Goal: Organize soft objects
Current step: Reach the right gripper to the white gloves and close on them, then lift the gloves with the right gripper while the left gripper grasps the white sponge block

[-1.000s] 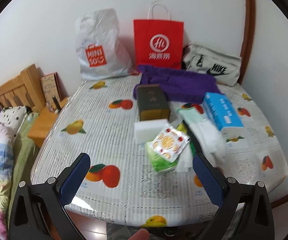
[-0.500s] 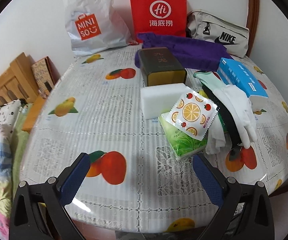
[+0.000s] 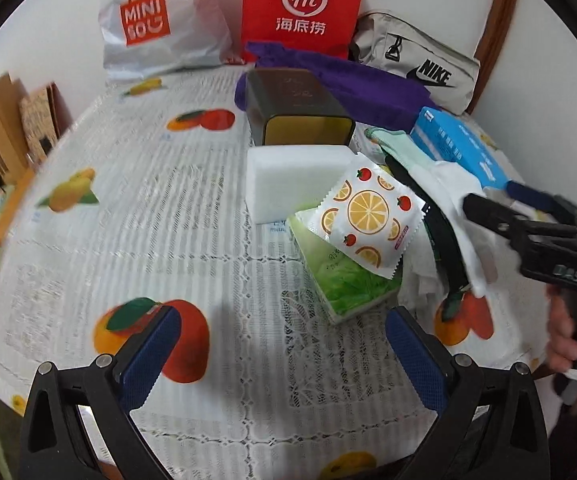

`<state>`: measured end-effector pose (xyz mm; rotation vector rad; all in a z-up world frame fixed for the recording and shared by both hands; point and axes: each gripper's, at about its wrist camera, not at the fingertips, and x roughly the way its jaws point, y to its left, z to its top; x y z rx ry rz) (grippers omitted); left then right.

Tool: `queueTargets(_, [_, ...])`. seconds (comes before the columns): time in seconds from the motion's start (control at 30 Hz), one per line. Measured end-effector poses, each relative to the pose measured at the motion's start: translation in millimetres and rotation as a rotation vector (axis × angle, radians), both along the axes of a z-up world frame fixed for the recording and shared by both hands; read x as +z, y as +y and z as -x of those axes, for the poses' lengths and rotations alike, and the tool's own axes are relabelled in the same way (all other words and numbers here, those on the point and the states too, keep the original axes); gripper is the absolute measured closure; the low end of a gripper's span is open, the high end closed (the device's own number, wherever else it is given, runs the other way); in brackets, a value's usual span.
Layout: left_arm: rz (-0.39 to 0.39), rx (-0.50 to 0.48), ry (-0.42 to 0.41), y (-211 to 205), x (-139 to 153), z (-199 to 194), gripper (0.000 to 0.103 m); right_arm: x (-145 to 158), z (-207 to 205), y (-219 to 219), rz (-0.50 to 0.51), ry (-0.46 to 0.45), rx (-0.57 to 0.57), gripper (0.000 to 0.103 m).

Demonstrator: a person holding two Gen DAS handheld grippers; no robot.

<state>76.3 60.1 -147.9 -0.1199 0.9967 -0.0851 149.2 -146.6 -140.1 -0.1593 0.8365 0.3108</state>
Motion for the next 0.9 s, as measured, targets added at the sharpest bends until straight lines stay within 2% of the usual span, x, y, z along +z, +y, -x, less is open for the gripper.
queueTargets(0.1, [0.025,0.038,0.001,9.3,-2.0,-4.4,0.001,-10.4,-10.8,8.0,0.012,0.027,0.019,0.007])
queueTargets(0.13, [0.043,0.05,-0.011,12.9,-1.8,-5.0,0.001,-12.4,-12.0,10.7,0.033,0.011,0.023,0.008])
queueTargets(0.2, [0.071,0.067,-0.046,19.2,-1.0,-4.4,0.001,-12.9,-8.1,16.6,0.081,-0.033,0.04,0.019])
queueTargets(0.27, [0.069,0.092,-0.088,24.0,0.7,-3.9,0.001,-12.9,-5.6,20.4,0.119,-0.059,0.063,0.055])
queueTargets(0.33, [0.064,0.094,-0.077,26.3,-0.1,-7.5,0.001,-17.4,-10.2,19.6,0.09,0.021,0.101,0.068])
queueTargets(0.37, [0.068,0.086,-0.075,27.2,-0.6,-9.1,0.001,-18.8,-11.8,18.4,0.083,0.037,0.098,0.07])
queueTargets(0.4, [0.067,0.078,-0.077,27.1,-0.8,-9.7,0.001,-19.1,-11.3,16.7,0.075,0.035,0.093,0.073])
queueTargets(0.47, [0.052,0.07,-0.075,27.0,-1.5,-10.8,0.001,-16.8,-9.8,11.9,0.056,0.017,0.084,0.087])
queueTargets(0.57, [0.037,0.072,-0.085,27.0,-1.8,-14.6,0.001,-9.1,-6.7,2.5,-0.006,0.019,0.092,0.09])
queueTargets(0.7, [0.067,0.064,-0.096,29.1,1.8,-25.8,0.001,9.1,5.1,-6.9,-0.062,-0.013,0.097,0.091])
queueTargets(0.9, [0.124,0.064,-0.082,30.5,8.9,-53.6,0.001,31.9,27.9,-32.6,-0.057,-0.081,0.065,0.091])
